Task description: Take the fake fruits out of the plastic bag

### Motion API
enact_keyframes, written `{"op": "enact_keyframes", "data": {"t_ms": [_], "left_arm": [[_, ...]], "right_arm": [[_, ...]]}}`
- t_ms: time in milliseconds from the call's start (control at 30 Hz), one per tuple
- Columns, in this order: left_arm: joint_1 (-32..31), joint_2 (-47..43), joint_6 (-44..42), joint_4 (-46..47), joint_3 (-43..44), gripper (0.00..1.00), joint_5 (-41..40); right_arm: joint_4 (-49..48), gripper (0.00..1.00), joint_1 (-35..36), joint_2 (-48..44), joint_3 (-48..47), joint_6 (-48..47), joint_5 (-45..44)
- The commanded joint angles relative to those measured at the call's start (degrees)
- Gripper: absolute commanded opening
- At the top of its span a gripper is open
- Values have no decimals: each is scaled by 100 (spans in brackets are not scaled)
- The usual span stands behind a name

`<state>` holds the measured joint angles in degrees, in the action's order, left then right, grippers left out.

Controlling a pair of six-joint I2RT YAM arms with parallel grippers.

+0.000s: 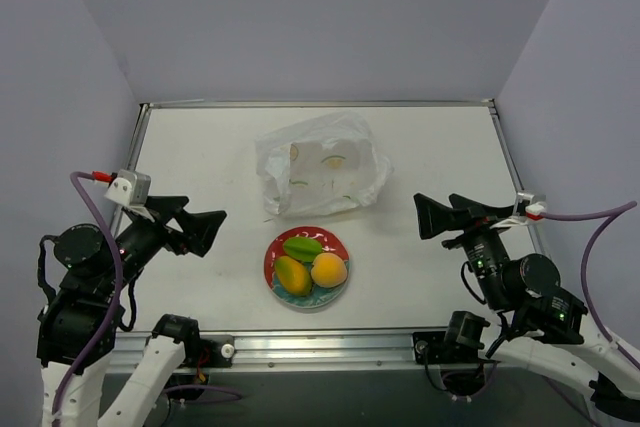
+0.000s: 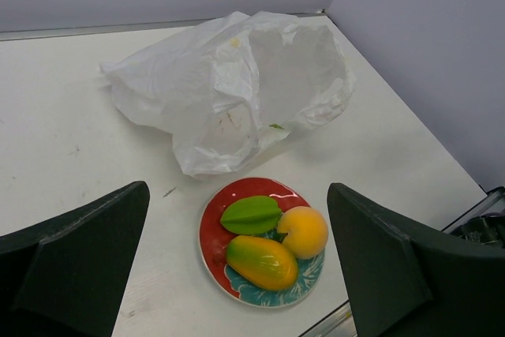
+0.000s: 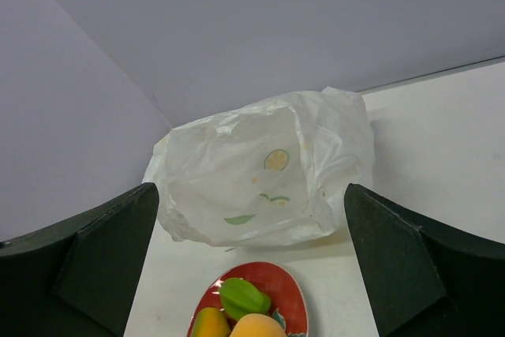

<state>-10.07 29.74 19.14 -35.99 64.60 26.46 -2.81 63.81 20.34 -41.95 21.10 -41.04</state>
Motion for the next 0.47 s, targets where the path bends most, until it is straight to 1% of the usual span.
{"op": "enact_keyframes", "data": {"t_ms": [0, 133, 267, 433], "left_arm": [[-13, -12, 64, 127, -87, 94, -88], [-13, -29, 73, 197, -219, 94, -114], [-13, -143, 55, 162, -377, 94, -421], [-13, -205, 55, 285, -790, 94, -676]], "right_arm": [[-115, 100, 0, 40, 29, 34, -352], [-115, 100, 0, 277, 38, 25, -484], [-123, 100, 0, 471, 56, 17, -739], [-141, 100, 0, 743, 144, 69, -1134]]}}
